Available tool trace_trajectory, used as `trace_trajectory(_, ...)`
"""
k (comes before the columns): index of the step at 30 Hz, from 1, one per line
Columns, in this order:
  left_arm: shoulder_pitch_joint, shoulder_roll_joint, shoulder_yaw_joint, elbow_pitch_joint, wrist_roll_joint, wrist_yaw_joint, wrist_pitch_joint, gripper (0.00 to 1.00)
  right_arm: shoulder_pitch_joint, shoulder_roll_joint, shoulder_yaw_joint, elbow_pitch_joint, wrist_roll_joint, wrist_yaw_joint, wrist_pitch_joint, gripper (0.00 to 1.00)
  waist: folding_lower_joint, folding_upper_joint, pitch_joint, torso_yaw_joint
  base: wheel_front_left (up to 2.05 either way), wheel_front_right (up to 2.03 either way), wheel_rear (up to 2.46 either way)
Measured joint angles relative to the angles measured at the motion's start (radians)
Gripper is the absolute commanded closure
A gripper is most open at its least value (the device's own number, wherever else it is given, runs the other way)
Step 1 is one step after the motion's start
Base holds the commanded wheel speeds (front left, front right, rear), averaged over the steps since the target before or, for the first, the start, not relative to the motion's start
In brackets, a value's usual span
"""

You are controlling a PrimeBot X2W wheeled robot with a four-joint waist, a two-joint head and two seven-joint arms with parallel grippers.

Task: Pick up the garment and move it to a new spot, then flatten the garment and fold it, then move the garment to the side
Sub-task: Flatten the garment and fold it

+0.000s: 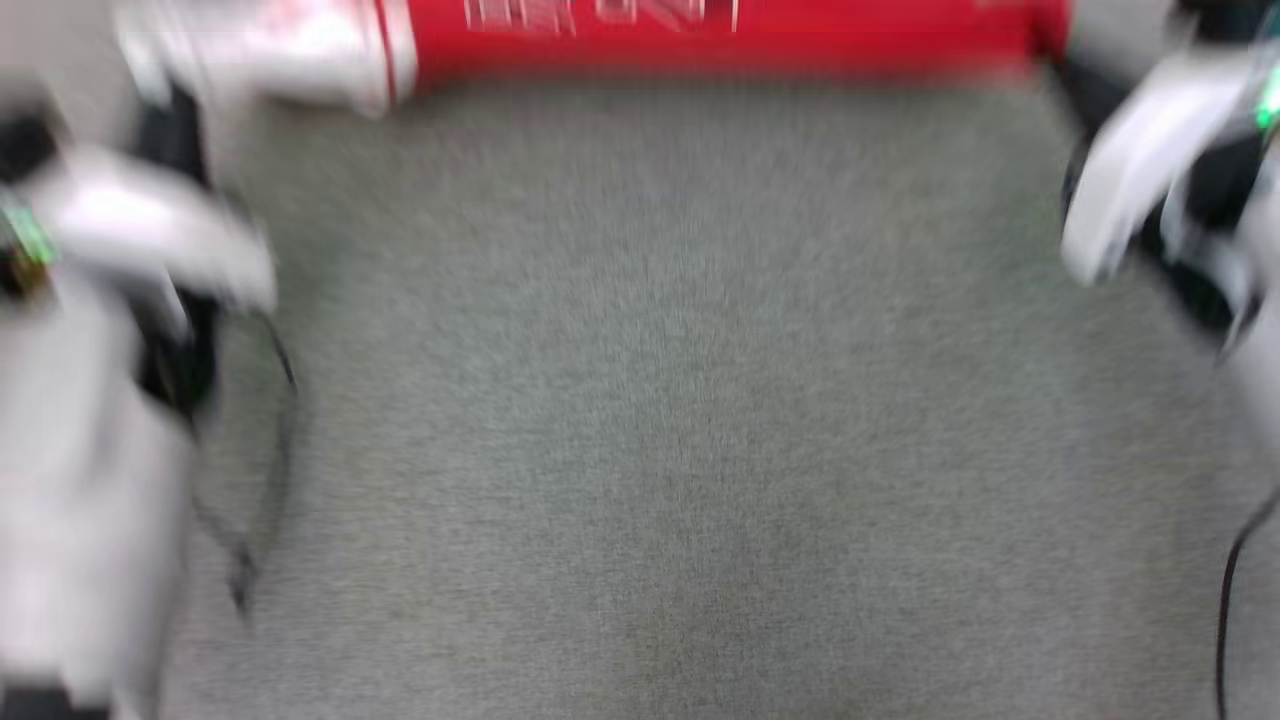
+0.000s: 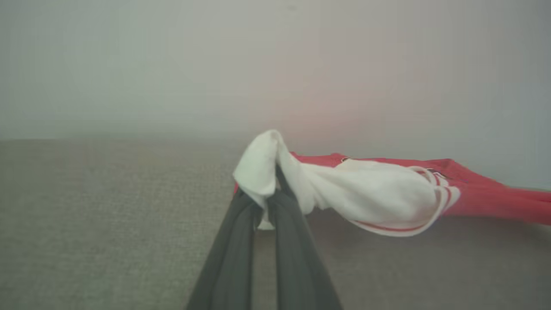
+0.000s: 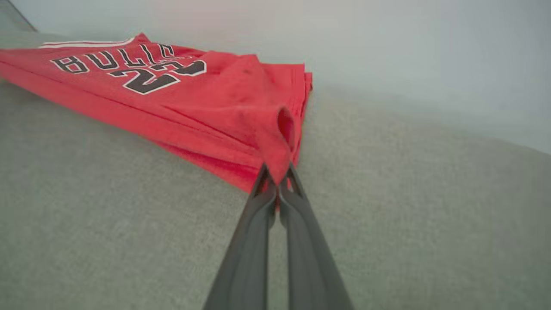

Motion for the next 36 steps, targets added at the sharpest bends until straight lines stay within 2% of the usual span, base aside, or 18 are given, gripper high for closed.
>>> trace_trajectory(2, 0.208, -0.015, 0.009, -0.082, -0.018, 0.025, -0.002, 1.0, 0.15, -0.029, 0.02, -0.05, 0.03, 0.0, 0.013, 1.0, -0.0001, 0.0, -0.082, 0.005, 0.0, 0.0, 0.0)
trace_trajectory(9, 0.647, -0.029, 0.015, -0.326, -0.059, 0.13, 0.05, 1.0, 0.459, -0.067, -0.012, -0.148, 0.062, 0.001, 0.064, 1.0, -0.0004, 0.0, -0.267, 0.018, 0.0, 0.0, 0.0)
trace_trajectory(16, 0.987, -0.014, 0.013, -0.621, -0.088, 0.255, 0.163, 1.0, 0.766, -0.085, -0.151, -0.28, 0.05, 0.002, 0.123, 1.0, -0.0006, 0.0, -0.401, 0.042, 0.0, 0.0, 0.0)
trace_trajectory(20, 1.16, 0.002, 0.012, -0.796, -0.1, 0.337, 0.237, 1.0, 1.013, -0.051, -0.293, -0.404, 0.001, 0.002, 0.188, 1.0, -0.0005, 0.0, -0.454, 0.063, 0.0, 0.0, 0.0)
trace_trajectory(24, 1.226, 0.017, 0.016, -0.89, -0.105, 0.379, 0.277, 1.0, 1.156, 0.005, -0.411, -0.531, -0.066, 0.001, 0.264, 1.0, -0.0005, 0.0, -0.461, 0.069, 0.0, 0.0, 0.0)
trace_trajectory(27, 1.216, 0.029, 0.015, -0.928, -0.108, 0.384, 0.299, 1.0, 1.187, 0.054, -0.471, -0.62, -0.117, 0.0, 0.329, 1.0, -0.0004, 0.0, -0.445, 0.063, 0.0, 0.0, 0.0)
trace_trajectory(31, 1.132, 0.04, 0.011, -0.927, -0.108, 0.367, 0.321, 1.0, 1.162, 0.104, -0.51, -0.692, -0.175, 0.0, 0.39, 1.0, -0.0001, 0.0, -0.411, 0.056, 0.0, 0.0, 0.0)
trace_trajectory(36, 0.989, 0.048, -0.009, -0.863, -0.104, 0.325, 0.34, 1.0, 1.066, 0.129, -0.514, -0.695, -0.221, 0.0, 0.421, 1.0, 0.0, 0.0, -0.351, 0.052, 0.0, 0.0, 0.0)
